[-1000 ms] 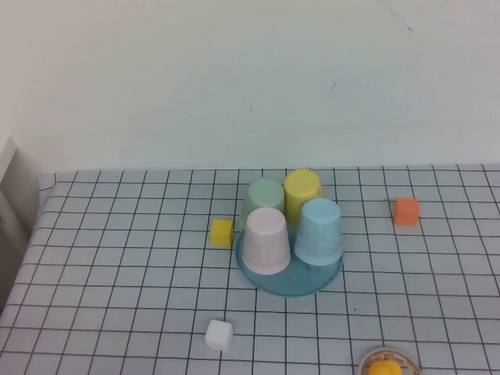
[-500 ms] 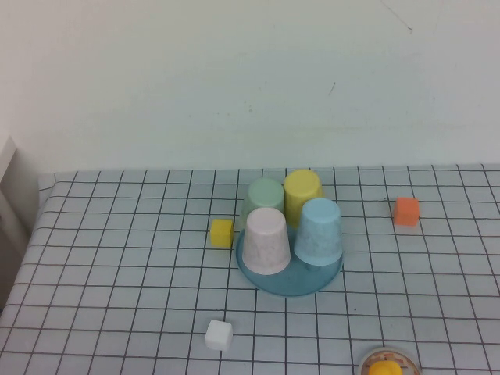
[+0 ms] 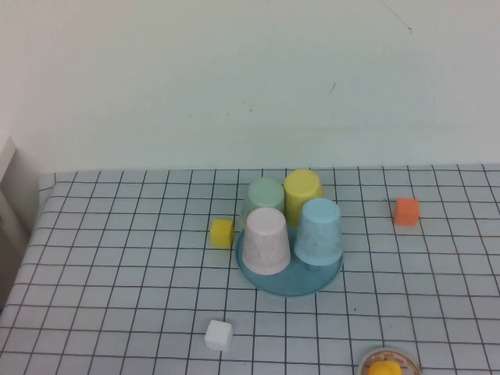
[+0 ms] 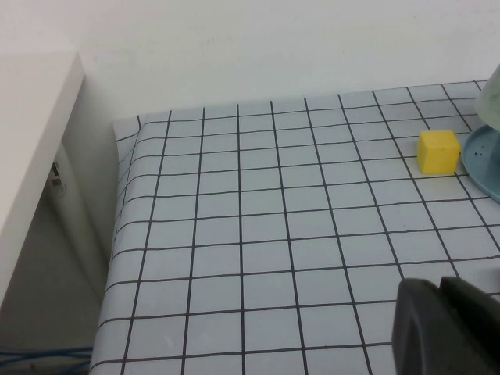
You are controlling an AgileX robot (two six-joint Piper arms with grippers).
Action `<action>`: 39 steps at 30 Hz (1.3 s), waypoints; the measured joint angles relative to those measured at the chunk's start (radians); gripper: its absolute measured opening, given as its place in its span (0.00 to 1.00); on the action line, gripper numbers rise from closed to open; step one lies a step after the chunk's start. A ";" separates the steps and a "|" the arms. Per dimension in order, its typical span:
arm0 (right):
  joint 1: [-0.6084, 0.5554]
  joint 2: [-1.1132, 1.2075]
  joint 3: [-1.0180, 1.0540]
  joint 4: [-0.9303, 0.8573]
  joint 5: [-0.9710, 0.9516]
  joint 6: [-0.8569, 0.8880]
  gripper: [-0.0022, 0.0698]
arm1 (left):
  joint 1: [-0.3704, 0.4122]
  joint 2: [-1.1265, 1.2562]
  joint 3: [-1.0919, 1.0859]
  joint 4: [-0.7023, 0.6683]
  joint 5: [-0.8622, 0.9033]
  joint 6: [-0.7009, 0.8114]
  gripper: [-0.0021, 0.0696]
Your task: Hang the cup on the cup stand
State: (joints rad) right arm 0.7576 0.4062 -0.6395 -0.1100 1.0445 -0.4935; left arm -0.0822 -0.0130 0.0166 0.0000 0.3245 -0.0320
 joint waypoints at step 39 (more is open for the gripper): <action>-0.830 -0.419 0.656 0.163 -0.694 0.363 0.03 | 0.000 0.000 -0.001 0.000 0.000 0.000 0.03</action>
State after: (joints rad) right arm -0.0724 -0.0132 0.0164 0.0534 0.3504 -0.1306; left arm -0.0822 -0.0134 0.0160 0.0000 0.3245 -0.0320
